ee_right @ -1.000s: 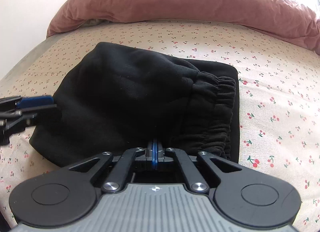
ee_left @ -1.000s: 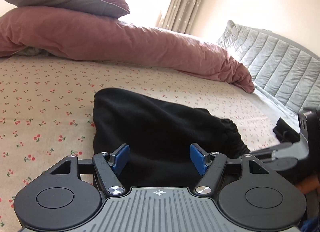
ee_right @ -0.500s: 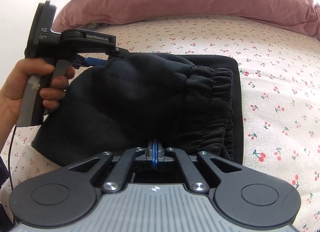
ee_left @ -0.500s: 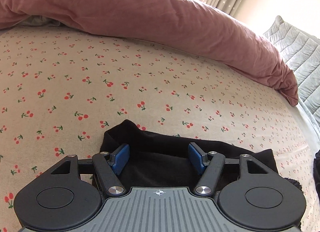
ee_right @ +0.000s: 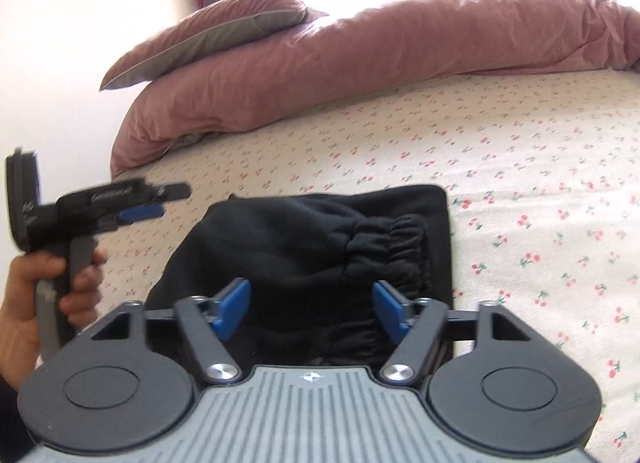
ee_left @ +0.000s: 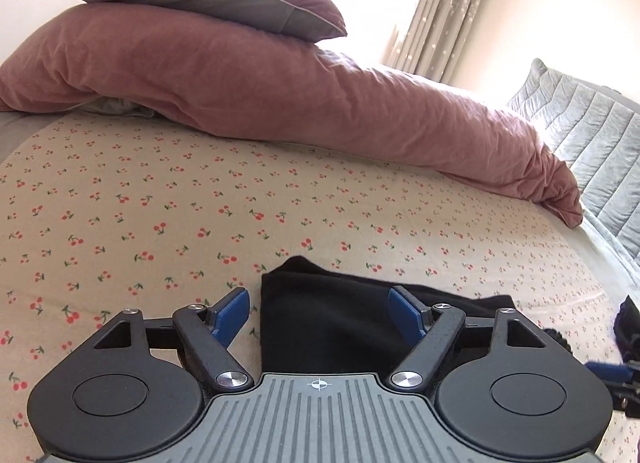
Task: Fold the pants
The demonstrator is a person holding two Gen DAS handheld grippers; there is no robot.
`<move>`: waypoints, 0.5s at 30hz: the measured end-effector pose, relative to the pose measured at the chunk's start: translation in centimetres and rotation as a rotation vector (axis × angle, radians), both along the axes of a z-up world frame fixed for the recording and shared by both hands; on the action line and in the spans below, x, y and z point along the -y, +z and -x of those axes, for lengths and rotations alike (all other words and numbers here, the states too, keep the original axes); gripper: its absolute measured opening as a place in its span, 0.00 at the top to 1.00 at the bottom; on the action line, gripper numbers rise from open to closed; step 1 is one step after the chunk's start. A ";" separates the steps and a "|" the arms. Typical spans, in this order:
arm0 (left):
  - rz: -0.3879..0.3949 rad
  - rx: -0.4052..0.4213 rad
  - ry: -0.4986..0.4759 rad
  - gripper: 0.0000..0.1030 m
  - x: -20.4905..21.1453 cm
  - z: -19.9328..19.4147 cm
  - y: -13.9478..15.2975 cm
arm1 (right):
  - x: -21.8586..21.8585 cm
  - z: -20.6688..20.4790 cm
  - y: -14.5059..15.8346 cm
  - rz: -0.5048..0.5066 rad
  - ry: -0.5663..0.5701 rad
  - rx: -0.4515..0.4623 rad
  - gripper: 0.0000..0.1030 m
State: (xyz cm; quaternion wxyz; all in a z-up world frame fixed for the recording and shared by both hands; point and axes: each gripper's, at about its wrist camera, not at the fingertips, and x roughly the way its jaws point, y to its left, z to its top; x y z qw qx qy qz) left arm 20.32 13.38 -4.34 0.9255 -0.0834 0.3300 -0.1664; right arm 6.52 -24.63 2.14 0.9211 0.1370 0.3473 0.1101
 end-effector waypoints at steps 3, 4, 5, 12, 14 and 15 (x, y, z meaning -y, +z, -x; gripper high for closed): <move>-0.002 -0.076 0.034 0.24 -0.3 0.8 -0.8 | 0.9 -2.2 -2.0 0.065 -0.014 -0.108 0.05; 0.018 -0.115 0.039 0.24 -0.6 1.0 -1.4 | 1.5 -3.2 -3.1 0.086 -0.019 -0.168 0.05; 0.039 -0.144 0.044 0.23 -0.8 1.3 -1.9 | 2.3 -3.8 -4.1 0.085 -0.032 -0.206 0.05; 0.192 -0.270 0.000 0.23 -1.6 1.6 -4.8 | 5.8 -5.1 -6.9 -0.248 -0.028 -0.252 0.05; 0.211 -0.291 0.014 0.23 -2.1 1.1 -5.3 | 5.2 -5.1 -6.8 -0.237 -0.024 -0.237 0.05; 0.226 -0.296 0.018 0.24 -2.4 0.9 -5.5 | 4.9 -5.2 -6.7 -0.235 -0.021 -0.232 0.05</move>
